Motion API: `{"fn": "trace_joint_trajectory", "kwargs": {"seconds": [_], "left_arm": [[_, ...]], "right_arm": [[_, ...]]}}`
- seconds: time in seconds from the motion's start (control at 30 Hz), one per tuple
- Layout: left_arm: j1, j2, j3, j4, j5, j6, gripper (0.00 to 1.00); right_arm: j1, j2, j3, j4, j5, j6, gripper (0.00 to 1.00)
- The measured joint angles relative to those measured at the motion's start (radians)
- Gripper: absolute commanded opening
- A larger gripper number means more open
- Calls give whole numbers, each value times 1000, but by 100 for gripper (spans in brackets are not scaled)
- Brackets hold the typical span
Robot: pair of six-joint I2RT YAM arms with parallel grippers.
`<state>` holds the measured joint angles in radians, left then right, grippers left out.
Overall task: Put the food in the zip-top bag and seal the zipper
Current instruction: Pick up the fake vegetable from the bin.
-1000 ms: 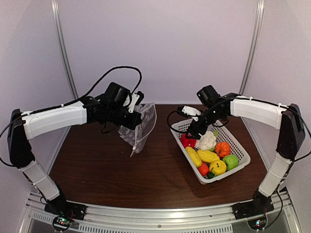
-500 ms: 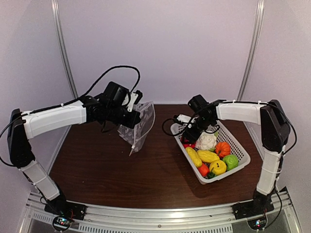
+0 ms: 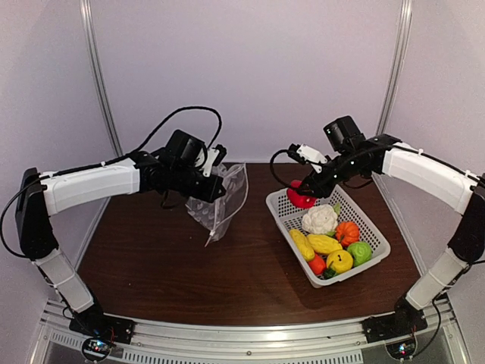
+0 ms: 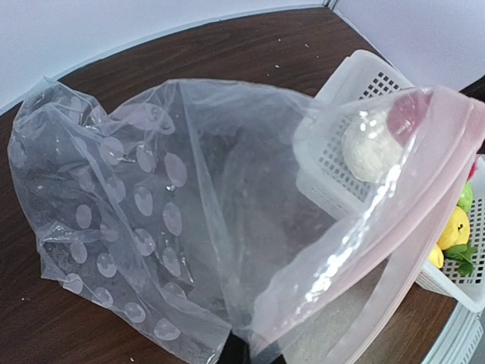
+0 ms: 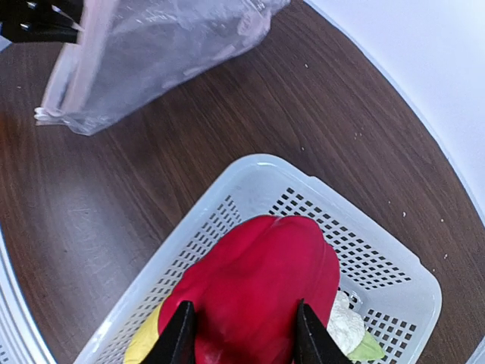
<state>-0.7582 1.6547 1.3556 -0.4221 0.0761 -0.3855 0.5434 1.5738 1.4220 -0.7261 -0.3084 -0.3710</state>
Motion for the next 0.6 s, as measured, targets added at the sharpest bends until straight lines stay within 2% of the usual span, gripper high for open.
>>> {"fn": "trace_joint_trajectory", "kwargs": {"seconds": [0.23,0.6], "left_arm": [[0,59,36,18,33,-58,0],[-3,114,116,51,45,-150,0]], "right_arm": [[13,-87,29,-51,-217,-18,25],[146,14,249,-60,-441,32,25]]}}
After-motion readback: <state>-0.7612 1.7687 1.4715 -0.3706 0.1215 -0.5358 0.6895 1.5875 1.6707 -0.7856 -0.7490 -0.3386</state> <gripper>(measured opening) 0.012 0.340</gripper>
